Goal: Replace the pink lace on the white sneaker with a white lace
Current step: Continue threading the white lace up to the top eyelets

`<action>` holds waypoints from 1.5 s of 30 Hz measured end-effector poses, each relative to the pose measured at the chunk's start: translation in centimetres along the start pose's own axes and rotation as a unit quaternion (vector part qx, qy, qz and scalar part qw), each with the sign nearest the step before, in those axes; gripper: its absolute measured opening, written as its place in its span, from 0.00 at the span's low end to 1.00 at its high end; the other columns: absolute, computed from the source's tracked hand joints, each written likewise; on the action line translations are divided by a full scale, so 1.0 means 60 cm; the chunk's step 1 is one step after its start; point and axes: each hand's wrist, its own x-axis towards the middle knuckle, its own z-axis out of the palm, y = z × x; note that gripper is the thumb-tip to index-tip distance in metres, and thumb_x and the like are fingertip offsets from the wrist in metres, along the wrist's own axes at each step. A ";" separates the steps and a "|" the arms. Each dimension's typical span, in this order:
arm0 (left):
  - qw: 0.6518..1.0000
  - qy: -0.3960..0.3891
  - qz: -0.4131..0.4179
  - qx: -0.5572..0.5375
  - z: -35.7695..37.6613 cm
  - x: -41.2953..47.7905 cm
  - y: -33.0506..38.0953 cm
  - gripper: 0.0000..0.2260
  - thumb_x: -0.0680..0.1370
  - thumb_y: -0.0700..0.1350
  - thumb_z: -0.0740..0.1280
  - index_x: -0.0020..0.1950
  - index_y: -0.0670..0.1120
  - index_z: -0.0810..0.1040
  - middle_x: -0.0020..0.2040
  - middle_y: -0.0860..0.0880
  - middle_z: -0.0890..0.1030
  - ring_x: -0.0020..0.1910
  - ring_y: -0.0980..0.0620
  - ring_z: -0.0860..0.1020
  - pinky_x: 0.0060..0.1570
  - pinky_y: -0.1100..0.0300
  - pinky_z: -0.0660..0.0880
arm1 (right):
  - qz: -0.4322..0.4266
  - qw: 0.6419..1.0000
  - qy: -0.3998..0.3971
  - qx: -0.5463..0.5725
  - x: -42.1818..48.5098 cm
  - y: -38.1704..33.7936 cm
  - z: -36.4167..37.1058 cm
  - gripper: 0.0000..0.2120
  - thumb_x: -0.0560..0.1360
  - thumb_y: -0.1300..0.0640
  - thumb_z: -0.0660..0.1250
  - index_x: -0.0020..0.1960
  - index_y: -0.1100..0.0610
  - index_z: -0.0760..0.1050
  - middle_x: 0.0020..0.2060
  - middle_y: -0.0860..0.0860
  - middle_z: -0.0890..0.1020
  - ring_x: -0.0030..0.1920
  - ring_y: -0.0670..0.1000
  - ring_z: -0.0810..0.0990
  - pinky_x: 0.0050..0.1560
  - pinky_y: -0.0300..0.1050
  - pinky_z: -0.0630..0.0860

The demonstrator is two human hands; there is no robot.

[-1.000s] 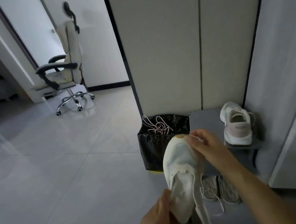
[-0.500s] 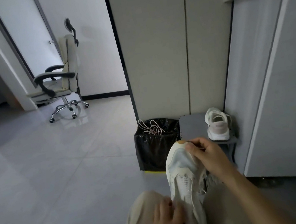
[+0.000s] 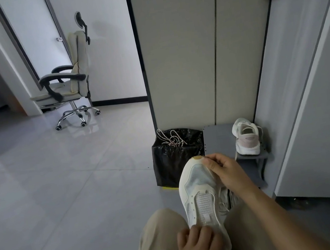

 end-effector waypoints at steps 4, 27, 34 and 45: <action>0.999 0.019 -0.012 -0.025 -0.009 0.005 -0.001 0.12 0.80 0.45 0.52 0.36 0.51 0.65 0.29 0.54 0.75 0.34 0.55 0.67 0.41 0.63 0.65 | 0.000 1.000 -0.017 -0.003 0.003 0.001 0.005 0.04 0.75 0.53 0.66 0.48 0.51 0.77 0.43 0.44 0.81 0.41 0.34 0.77 0.42 0.24 0.70; 0.874 -0.148 -0.350 -0.303 -0.021 0.108 -0.061 0.07 0.74 0.43 0.70 0.48 0.53 0.76 0.47 0.59 0.75 0.46 0.57 0.75 0.46 0.74 0.70 | -0.186 0.968 0.022 -0.170 -0.110 0.028 0.015 0.03 0.71 0.43 0.61 0.43 0.39 0.72 0.45 0.37 0.72 0.47 0.41 0.75 0.47 0.28 0.72; 0.860 -0.102 -0.362 -0.344 -0.011 0.105 -0.065 0.10 0.71 0.36 0.72 0.43 0.51 0.78 0.44 0.54 0.77 0.45 0.57 0.75 0.41 0.72 0.72 | -0.199 0.955 0.053 -0.212 -0.100 0.033 0.016 0.13 0.71 0.62 0.71 0.40 0.45 0.72 0.41 0.39 0.73 0.46 0.40 0.74 0.47 0.29 0.71; 0.837 -0.077 -0.381 -0.385 -0.009 0.102 -0.065 0.15 0.70 0.35 0.72 0.39 0.56 0.77 0.43 0.55 0.77 0.44 0.56 0.77 0.41 0.71 0.72 | -0.185 0.976 0.019 -0.110 -0.097 0.017 0.022 0.07 0.70 0.46 0.61 0.39 0.48 0.74 0.38 0.44 0.75 0.43 0.40 0.75 0.44 0.25 0.69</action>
